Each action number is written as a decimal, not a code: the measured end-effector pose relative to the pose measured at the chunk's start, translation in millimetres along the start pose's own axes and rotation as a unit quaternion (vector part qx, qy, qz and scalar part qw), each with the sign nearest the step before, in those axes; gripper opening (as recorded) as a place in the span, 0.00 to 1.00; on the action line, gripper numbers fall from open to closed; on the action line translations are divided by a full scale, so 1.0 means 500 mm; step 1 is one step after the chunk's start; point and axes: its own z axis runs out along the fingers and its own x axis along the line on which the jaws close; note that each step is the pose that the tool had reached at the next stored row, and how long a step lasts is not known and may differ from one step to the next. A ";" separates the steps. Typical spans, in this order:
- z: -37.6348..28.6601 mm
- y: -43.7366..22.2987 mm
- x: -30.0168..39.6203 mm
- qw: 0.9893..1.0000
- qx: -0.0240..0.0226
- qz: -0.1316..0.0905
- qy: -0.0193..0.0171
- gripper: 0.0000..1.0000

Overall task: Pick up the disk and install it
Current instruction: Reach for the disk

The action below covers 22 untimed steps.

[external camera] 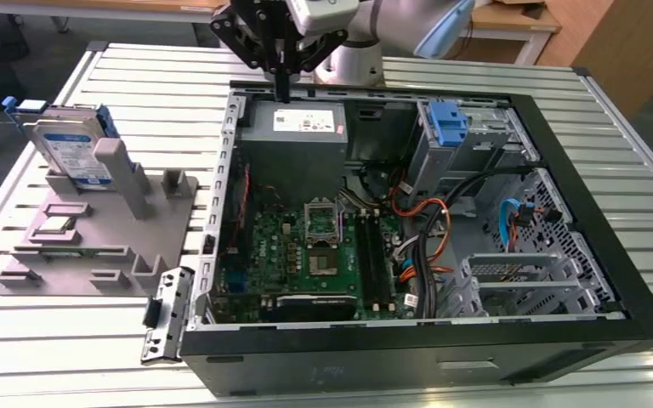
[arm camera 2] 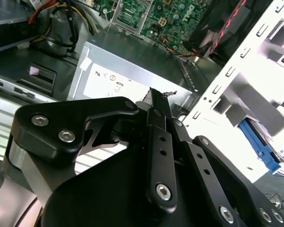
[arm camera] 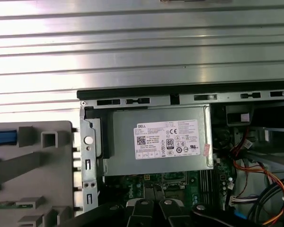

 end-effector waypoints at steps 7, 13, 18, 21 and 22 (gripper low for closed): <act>0.000 -0.002 0.026 1.000 0.000 0.000 0.000 0.11; 0.001 -0.004 0.049 1.000 0.000 0.000 0.000 0.11; 0.001 -0.005 0.069 1.000 0.000 0.000 0.000 0.11; 0.001 -0.006 0.080 1.000 0.000 0.000 0.000 0.11; 0.001 -0.006 0.083 1.000 0.000 0.000 0.000 0.11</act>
